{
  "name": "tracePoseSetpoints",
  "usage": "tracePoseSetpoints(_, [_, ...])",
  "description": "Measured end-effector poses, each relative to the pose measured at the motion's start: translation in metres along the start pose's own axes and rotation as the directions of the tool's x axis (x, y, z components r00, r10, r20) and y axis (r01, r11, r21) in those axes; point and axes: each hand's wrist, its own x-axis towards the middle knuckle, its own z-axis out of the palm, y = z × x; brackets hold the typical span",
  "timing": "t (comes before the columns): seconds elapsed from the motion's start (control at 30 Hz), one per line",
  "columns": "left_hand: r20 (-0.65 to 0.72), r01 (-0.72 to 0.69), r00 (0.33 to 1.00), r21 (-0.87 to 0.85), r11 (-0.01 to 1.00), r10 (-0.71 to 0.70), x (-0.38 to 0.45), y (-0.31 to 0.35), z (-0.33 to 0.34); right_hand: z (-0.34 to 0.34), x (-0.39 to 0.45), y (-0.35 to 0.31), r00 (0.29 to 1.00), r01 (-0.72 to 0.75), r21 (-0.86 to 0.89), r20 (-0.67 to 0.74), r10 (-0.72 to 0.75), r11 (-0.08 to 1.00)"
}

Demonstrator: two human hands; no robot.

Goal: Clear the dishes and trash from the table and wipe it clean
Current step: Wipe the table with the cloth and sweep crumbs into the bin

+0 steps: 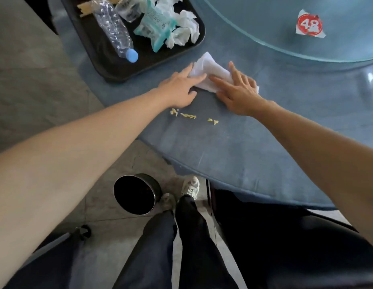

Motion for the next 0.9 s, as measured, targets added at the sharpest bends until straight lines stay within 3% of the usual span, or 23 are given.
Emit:
tracePoseSetpoints(0.1, [-0.109,-0.049,0.993,-0.041,0.998,0.044,-0.037,-0.008,-0.005,-0.013,-0.012,-0.020,0.998,-0.005,-0.010,-0.056,0.004,1.000])
tracePoseSetpoints(0.27, [-0.349,-0.116,0.933,-0.063,0.991,0.087,-0.138,-0.054,0.007,-0.010,-0.066,-0.106,0.966,0.245,0.032,-0.094,-0.241,0.969])
tracePoseSetpoints(0.33, [-0.437,-0.083,0.899,-0.106,0.991,0.029,-0.180,-0.080,0.029,0.014,-0.094,-0.145,0.940,0.332,0.106,-0.116,-0.320,0.937])
tracePoseSetpoints(0.43, [-0.490,0.036,0.855,-0.268,0.963,-0.168,-0.246,-0.121,0.078,0.070,-0.128,-0.209,0.911,0.413,0.251,-0.114,-0.397,0.875])
tracePoseSetpoints(0.53, [-0.374,0.223,0.845,-0.403,0.888,-0.382,-0.312,-0.160,0.144,0.136,-0.153,-0.264,0.912,0.370,0.402,0.016,-0.410,0.838])
tracePoseSetpoints(0.67, [-0.102,0.478,0.774,-0.552,0.683,-0.625,-0.372,-0.207,0.250,0.236,-0.156,-0.284,0.910,0.092,0.539,0.295,-0.290,0.837])
tracePoseSetpoints(0.8, [0.175,0.701,0.568,-0.615,0.361,-0.804,-0.383,-0.226,0.353,0.348,-0.142,-0.267,0.880,-0.251,0.541,0.473,-0.043,0.803])
tracePoseSetpoints(0.9, [0.344,0.770,0.363,-0.634,0.072,-0.866,-0.358,-0.242,0.433,0.436,-0.121,-0.246,0.781,-0.465,0.474,0.617,0.094,0.748])
